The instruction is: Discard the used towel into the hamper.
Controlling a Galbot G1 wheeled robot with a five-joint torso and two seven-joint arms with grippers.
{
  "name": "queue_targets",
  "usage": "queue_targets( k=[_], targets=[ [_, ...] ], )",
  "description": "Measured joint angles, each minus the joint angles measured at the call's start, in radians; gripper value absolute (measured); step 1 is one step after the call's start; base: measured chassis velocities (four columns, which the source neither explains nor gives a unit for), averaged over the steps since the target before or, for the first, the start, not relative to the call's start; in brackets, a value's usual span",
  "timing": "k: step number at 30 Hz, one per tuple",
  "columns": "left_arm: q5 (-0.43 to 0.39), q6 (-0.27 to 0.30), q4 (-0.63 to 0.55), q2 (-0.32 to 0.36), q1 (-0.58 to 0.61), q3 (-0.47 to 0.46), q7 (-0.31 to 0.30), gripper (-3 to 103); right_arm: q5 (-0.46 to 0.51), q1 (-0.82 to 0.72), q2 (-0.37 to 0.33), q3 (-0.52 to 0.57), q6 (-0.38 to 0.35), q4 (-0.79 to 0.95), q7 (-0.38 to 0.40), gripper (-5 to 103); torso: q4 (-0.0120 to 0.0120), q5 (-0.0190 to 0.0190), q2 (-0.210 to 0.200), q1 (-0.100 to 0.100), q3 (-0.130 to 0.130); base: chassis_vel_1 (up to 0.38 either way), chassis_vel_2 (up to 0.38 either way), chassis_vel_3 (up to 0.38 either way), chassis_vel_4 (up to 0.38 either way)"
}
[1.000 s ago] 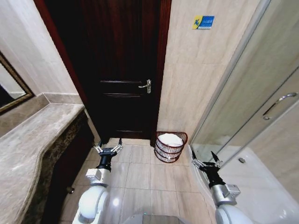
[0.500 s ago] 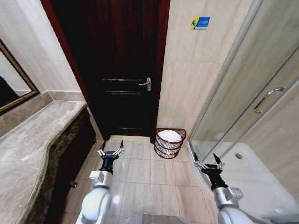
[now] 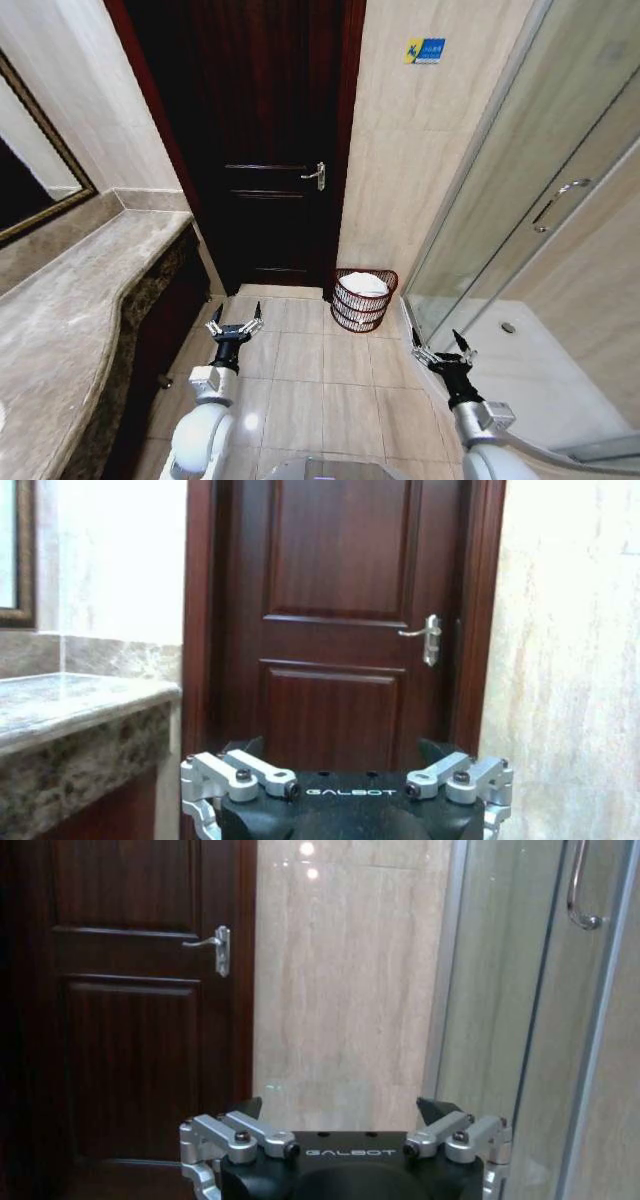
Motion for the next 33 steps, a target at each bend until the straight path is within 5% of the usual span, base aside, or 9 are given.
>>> queue_targets(
  k=[33],
  targets=[
    [-0.003,0.02,-0.016,0.002,-0.024,0.011,0.016,100,-0.008,-0.008,0.018,-0.004,0.009,0.009,-0.02,100,-0.0001,-0.0001,0.0,0.0,0.0,0.085,-0.08,-0.081,0.086]
  ],
)
